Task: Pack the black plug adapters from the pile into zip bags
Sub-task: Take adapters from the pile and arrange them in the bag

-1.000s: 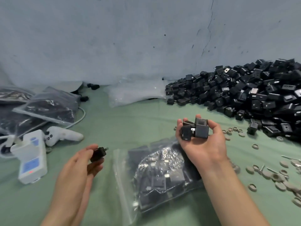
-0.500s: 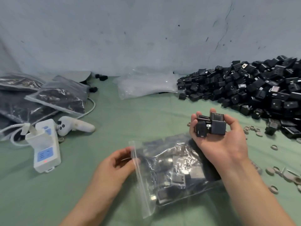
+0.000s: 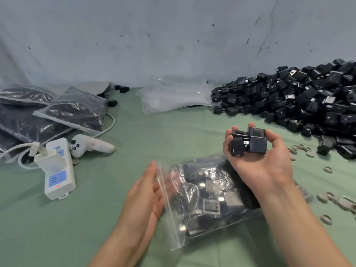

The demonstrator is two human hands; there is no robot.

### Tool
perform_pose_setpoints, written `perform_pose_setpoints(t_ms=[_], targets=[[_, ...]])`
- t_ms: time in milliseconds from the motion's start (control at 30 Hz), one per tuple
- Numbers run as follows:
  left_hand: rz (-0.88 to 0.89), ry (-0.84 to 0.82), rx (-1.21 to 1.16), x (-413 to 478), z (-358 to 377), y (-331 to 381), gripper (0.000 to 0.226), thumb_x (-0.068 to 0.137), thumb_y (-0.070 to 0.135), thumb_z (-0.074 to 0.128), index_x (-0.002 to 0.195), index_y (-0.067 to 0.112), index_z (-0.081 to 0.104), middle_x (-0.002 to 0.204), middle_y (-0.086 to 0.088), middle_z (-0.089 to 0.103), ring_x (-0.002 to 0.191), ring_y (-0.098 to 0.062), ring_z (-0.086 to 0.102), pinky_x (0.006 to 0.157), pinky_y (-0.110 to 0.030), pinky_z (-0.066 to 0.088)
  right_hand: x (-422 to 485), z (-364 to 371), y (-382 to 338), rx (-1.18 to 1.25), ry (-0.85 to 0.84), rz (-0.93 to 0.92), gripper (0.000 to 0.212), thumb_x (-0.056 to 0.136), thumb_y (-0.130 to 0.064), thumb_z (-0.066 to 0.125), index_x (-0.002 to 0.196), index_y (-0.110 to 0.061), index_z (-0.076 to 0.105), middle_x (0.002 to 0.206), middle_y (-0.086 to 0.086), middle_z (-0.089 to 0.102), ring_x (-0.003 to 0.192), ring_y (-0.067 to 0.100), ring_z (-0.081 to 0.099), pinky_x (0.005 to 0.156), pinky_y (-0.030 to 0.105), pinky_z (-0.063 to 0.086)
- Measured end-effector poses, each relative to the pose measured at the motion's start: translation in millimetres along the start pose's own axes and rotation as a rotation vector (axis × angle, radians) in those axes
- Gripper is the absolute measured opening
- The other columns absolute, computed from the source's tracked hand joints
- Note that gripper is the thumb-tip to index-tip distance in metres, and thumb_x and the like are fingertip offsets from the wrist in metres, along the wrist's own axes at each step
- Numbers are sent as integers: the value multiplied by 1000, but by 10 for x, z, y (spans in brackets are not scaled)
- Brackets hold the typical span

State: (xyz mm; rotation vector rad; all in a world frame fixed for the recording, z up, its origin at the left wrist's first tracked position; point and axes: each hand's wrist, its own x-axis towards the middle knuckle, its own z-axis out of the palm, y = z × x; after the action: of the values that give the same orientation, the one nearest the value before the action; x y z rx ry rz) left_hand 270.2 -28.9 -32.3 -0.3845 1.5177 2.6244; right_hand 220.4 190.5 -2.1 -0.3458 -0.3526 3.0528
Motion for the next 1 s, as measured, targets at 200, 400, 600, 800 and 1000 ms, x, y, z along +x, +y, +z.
perform_pose_setpoints(t_ms=[200, 400, 600, 800, 1000], targets=[[-215, -142, -206, 10, 181, 4, 25, 81, -3, 59, 103, -5, 47, 113, -34, 67, 107, -42, 68, 81, -42, 60, -13, 36, 26, -3, -14, 13, 24, 91, -27, 58, 104, -11, 71, 106, 19, 66, 95, 35, 66, 77, 40, 56], [-276, -162, -325, 43, 85, 119, 30, 77, -6, 57, 105, 0, 49, 116, -35, 65, 107, -43, 68, 83, -45, 59, -38, 55, 33, 2, -32, 34, 24, 92, -27, 57, 105, -11, 69, 107, 19, 66, 98, 35, 65, 81, 40, 56], [490, 384, 664, 65, -98, 245, 8, 97, 22, 56, 96, 29, 57, 85, 7, 68, 63, -8, 62, 60, -24, 49, -89, 84, 143, -4, -31, 78, 25, 92, -29, 57, 104, -11, 69, 110, 19, 68, 103, 36, 67, 88, 51, 56], [694, -80, 852, -161, 329, 144, 20, 90, 58, 51, 106, 47, 57, 91, 19, 66, 68, 0, 62, 56, -13, 46, -223, 142, 457, -83, -95, 196, 24, 91, -32, 56, 107, -16, 66, 115, 16, 70, 105, 39, 69, 95, 51, 52], [719, -58, 992, -147, 438, -29, 31, 84, 60, 59, 110, 52, 43, 106, 26, 55, 89, 3, 57, 71, -17, 43, -308, 165, 640, -121, -115, 282, 26, 92, -35, 52, 108, -19, 65, 109, 14, 68, 118, 35, 62, 92, 47, 51]])
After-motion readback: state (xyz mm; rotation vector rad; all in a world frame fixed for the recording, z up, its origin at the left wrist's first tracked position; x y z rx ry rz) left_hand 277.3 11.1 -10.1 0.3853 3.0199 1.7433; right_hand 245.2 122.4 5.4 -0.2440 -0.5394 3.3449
